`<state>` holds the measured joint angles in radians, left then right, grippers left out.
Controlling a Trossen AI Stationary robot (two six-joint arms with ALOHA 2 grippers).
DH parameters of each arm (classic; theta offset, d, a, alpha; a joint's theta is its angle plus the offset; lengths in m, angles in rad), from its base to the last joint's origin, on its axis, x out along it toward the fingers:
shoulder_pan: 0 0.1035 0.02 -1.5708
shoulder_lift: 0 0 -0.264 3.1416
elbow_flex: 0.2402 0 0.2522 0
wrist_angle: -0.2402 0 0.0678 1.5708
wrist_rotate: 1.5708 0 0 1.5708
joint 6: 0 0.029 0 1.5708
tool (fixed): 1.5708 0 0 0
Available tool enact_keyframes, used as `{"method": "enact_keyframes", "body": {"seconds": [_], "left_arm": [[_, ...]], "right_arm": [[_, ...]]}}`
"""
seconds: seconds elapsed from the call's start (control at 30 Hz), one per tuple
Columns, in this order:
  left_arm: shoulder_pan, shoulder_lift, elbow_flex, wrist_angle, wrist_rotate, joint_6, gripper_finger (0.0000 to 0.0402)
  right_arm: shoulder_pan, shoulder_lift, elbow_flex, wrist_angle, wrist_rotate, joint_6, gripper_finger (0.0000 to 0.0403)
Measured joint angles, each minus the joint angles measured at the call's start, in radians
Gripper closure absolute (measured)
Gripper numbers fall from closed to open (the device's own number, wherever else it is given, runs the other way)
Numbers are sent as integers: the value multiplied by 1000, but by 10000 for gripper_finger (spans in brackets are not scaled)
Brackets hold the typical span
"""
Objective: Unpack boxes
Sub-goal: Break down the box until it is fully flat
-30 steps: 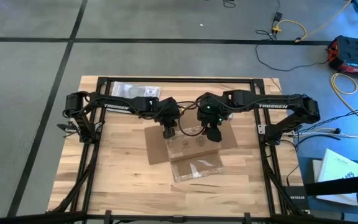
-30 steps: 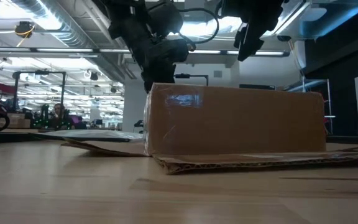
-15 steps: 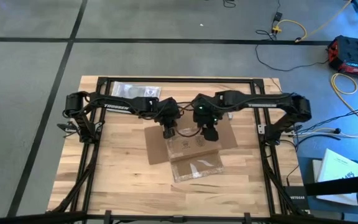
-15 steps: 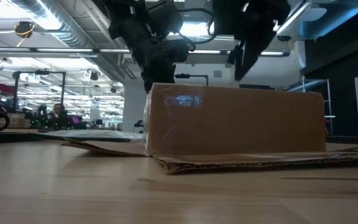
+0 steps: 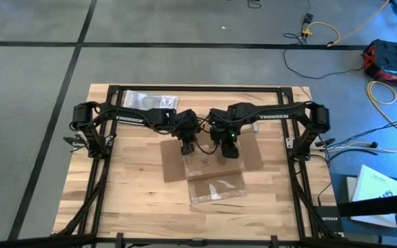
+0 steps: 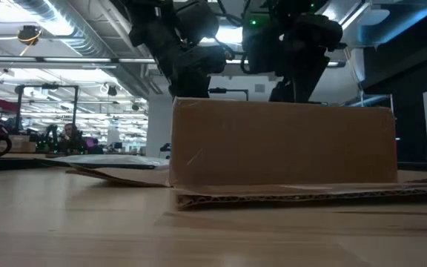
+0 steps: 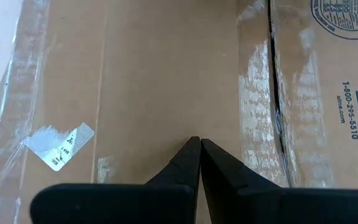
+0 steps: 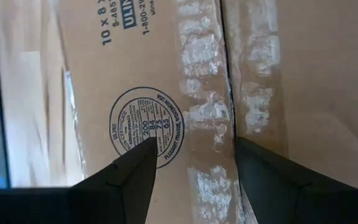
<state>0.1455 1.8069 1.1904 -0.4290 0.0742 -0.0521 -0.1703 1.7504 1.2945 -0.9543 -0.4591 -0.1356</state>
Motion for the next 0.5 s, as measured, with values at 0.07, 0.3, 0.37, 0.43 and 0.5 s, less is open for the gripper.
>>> {"method": "enact_keyframes", "body": {"seconds": [0.07, 0.3, 0.37, 0.43, 0.5], "left_arm": [[0, 0, 0, 1, 1, 0, 401], [0, 1, -2, 12, 1, 0, 401], [0, 1, -2, 12, 1, 0, 401], [0, 1, -2, 15, 1, 0, 401], [0, 2, -2, 18, 1, -1, 401]], "right_arm": [[-1, 0, 0, 1, -10, 0, 201], [0, 1, 0, -8, -16, 4, 201], [0, 1, 0, -13, -17, 4, 201], [0, 1, 0, -21, -17, 4, 201], [0, 1, 0, -33, -25, 4, 201]]}}
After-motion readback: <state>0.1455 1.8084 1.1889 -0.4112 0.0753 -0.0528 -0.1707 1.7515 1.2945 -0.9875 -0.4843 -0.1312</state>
